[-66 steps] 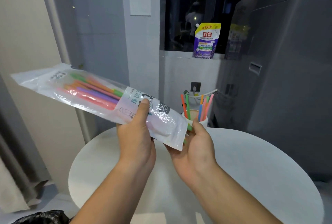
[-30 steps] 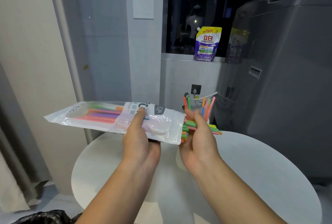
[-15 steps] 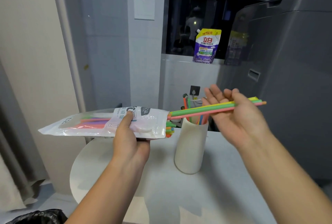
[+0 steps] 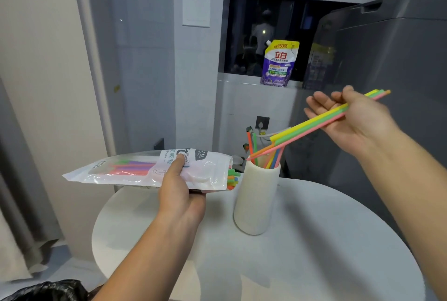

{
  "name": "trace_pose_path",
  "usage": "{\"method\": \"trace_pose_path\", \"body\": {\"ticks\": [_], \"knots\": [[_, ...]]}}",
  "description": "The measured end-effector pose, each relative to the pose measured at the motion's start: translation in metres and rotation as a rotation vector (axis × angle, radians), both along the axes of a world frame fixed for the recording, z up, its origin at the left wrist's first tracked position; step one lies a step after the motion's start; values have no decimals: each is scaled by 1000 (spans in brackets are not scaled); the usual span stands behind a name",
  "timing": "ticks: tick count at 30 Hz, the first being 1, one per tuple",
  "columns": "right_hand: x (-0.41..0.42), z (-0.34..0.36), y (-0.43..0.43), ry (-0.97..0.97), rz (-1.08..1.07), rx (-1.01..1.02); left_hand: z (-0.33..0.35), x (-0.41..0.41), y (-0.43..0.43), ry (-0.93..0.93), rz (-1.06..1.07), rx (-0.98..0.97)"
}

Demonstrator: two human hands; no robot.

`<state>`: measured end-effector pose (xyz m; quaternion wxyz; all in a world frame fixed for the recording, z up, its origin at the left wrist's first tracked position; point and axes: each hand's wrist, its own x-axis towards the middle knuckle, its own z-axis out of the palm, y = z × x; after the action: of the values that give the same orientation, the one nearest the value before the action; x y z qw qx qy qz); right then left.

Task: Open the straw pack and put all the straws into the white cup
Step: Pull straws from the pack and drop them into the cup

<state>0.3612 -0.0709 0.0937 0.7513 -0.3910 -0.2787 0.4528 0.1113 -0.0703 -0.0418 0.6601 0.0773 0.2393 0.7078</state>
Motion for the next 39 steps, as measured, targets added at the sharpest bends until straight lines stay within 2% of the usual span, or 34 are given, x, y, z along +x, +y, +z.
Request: {"method": "trace_pose_path", "body": {"ticks": [9,17,25,31,34,36,39], "knots": [[-19,17,4,-306,-14,-46,-5,0,4,4,-27,25],[-52,-13,30,-690,20,-124,-6,0,4,17,-37,17],[-53,-39,42,-983,-135,-74,-3,-2,4,11,-34,21],[-59,-36,15,-978,-366,177,1,-2,0,28,-40,26],[-76,-45,-18,-940,-355,287,5,-4,0,18,-45,50],[-88,-60,-38,-863,-291,277,8,-5,-1,11,-31,66],[-104,-86,-56,-689,-180,144,14,-5,-3,38,-19,94]]}}
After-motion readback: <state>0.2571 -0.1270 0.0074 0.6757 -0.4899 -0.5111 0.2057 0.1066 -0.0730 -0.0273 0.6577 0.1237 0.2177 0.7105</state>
